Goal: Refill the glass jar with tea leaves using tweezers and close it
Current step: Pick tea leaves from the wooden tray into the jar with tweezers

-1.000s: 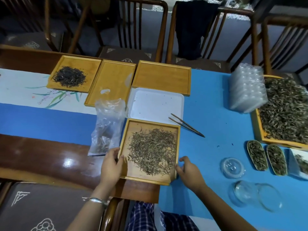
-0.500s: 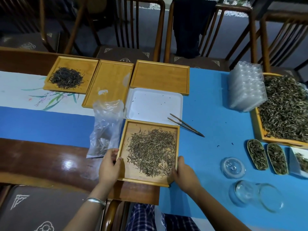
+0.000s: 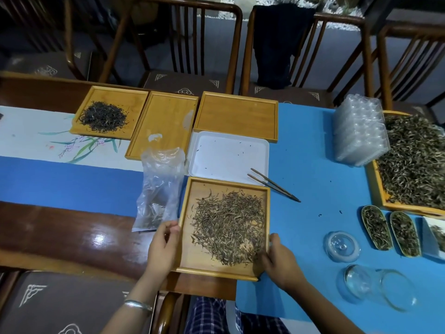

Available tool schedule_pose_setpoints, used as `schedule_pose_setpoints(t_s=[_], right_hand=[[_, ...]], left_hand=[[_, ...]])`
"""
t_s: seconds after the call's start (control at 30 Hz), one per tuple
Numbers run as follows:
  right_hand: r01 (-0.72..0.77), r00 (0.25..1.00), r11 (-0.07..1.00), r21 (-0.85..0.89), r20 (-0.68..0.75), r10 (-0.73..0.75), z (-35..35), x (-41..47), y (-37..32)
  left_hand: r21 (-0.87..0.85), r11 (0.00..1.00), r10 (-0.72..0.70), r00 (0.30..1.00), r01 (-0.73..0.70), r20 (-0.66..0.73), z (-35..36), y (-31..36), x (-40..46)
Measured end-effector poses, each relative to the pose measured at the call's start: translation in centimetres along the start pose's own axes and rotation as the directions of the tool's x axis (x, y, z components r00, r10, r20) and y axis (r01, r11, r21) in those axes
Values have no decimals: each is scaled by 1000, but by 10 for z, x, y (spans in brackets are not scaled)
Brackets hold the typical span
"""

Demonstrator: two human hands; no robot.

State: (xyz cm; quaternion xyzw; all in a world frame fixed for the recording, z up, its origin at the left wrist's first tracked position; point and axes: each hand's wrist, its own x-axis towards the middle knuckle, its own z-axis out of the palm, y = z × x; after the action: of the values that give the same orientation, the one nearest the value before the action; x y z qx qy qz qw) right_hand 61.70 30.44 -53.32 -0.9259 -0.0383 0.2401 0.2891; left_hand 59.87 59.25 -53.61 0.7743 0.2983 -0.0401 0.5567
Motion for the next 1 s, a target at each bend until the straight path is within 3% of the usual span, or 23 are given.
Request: schedule_pose_setpoints(t_s=[0.07, 0.23, 0.37, 0.5, 0.6, 0.77, 0.9, 1.0], right_hand=[[11, 1000, 1000, 1, -3, -11, -6, -4, -2], [41, 998, 999, 27, -38, -40, -25, -5, -11], [26, 999, 999, 35, 23, -27, -45, 11, -18], [-67, 989, 929, 363, -102, 111, -68, 46, -12], [-71, 958, 989, 129, -269, 104, -80, 85, 2], [-71, 981, 989, -127, -190, 46, -81, 135, 4], [-85, 983, 974, -211, -177, 47, -68, 154, 0], [-96, 969, 981, -171, -242, 52, -60, 154, -1]], left_hand=[[-51, 998, -24, 1000, 24, 11, 1, 11, -1], [-95, 993, -50, 980, 70, 193, -1, 32, 6], [-94, 995, -25, 993, 36, 113, -1, 43, 17], [-101, 994, -23, 995, 33, 99, -7, 51, 33], [-127, 991, -35, 998, 41, 53, -12, 55, 37], [-146, 987, -62, 998, 65, 20, -22, 57, 42], [-125, 990, -66, 998, 69, 22, -28, 56, 51], [-120, 990, -75, 997, 77, 24, -28, 54, 57]])
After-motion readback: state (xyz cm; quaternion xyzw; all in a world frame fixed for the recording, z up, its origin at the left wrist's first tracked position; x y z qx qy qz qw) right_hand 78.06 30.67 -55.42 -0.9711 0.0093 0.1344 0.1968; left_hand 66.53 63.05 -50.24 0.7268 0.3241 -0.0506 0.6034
